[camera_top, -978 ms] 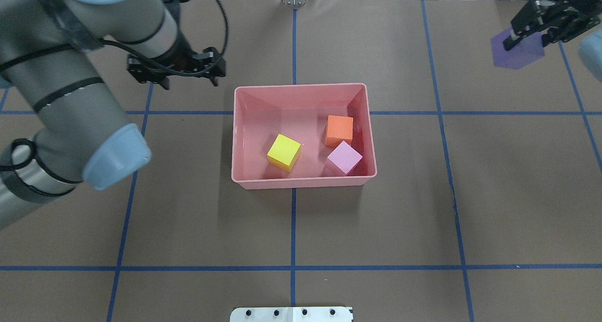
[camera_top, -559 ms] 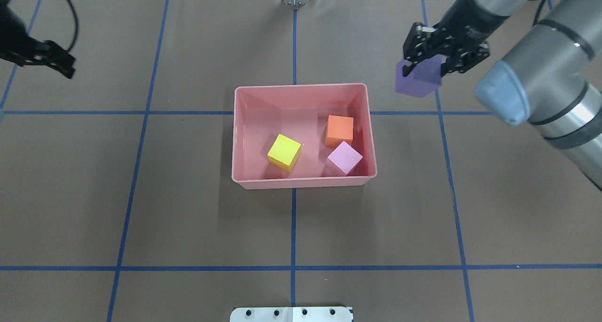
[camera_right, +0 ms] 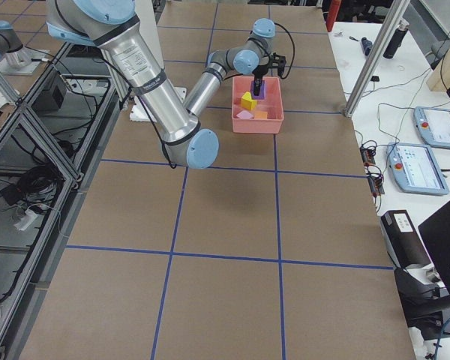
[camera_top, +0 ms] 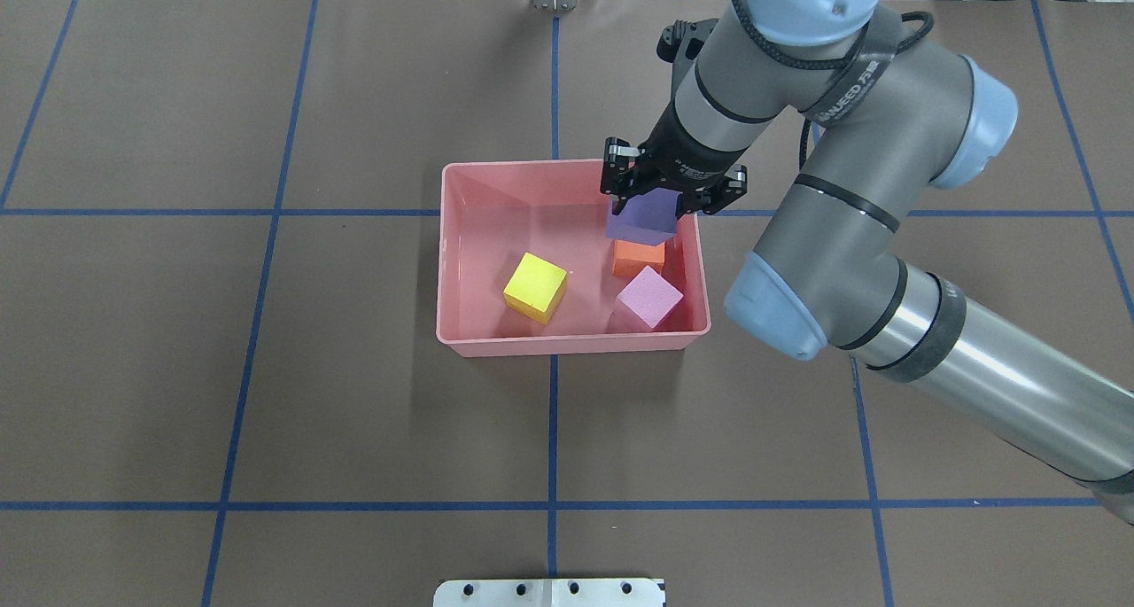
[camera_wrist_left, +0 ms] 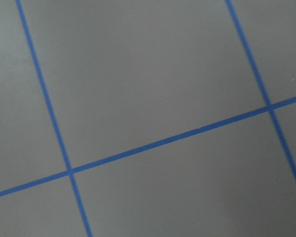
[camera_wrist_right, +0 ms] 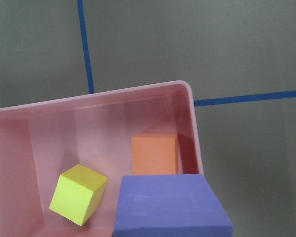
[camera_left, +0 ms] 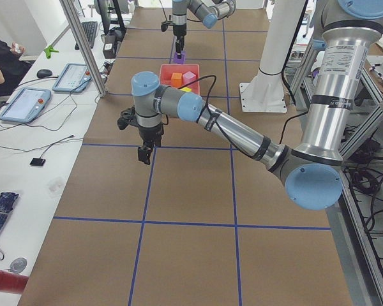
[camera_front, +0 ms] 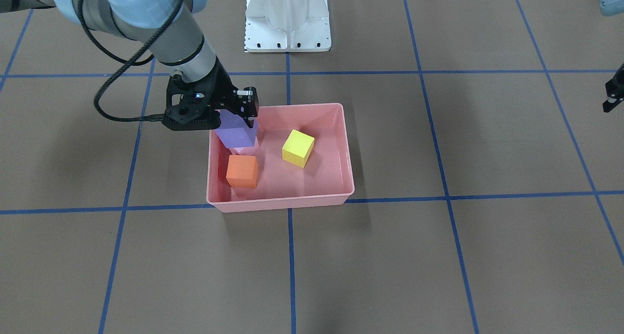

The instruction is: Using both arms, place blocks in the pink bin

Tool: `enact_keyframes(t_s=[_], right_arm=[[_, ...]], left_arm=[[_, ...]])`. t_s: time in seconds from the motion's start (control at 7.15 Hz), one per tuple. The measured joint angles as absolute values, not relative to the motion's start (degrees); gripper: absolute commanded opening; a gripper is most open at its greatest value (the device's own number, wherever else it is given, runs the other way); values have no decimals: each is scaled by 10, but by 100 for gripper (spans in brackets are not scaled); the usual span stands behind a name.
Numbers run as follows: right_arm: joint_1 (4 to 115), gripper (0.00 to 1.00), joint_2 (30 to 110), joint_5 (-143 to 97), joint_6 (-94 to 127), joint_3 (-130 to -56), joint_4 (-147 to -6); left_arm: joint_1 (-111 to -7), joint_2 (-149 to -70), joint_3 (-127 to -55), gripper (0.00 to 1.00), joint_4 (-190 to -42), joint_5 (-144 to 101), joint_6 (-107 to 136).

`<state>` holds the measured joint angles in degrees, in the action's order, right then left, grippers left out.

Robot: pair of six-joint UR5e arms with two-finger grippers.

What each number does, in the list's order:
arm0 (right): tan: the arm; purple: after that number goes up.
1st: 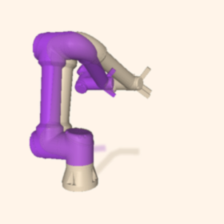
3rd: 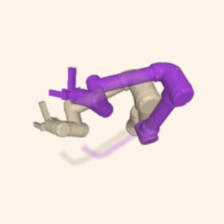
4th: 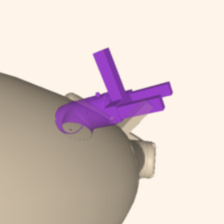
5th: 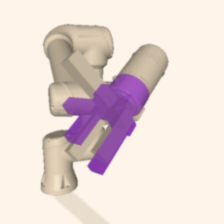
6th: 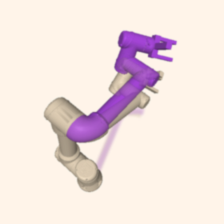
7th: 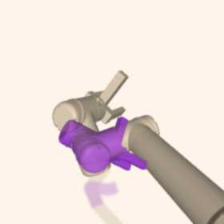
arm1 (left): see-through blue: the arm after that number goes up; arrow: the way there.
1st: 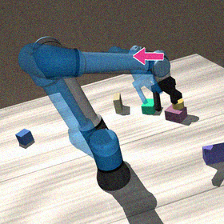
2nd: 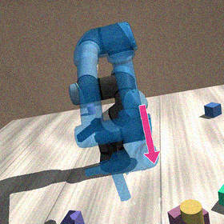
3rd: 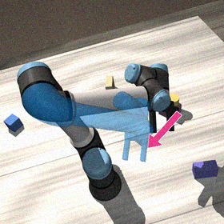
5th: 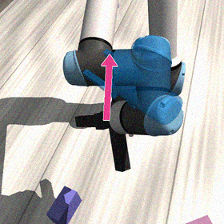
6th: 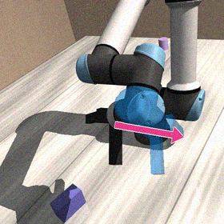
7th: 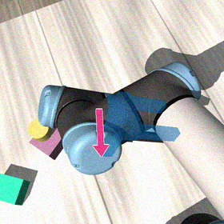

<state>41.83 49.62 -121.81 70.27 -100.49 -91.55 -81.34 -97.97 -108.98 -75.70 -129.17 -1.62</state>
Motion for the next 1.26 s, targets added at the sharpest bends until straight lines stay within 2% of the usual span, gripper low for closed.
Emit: enact_keyframes(t_s=[0.14,0.56,0.84,0.98,1.26], right_arm=[[409,99,488,-1208,714,-984,-894],[405,100,478,-1205,737,-963,-865],[439,100,493,-1233,723,-994,-900],[482,100,526,-1261,686,-1029,-934],[590,100,651,-1304,510,-1088,-969]], left_arm=[[-821,-965,-1087,100,-772,-1292,-20],[-827,-945,-1081,100,-803,-1288,-16],[-837,-936,-1065,100,-824,-1271,-10],[-843,-931,-1060,100,-830,-1268,-8],[-849,-917,-1048,100,-845,-1267,-11]])
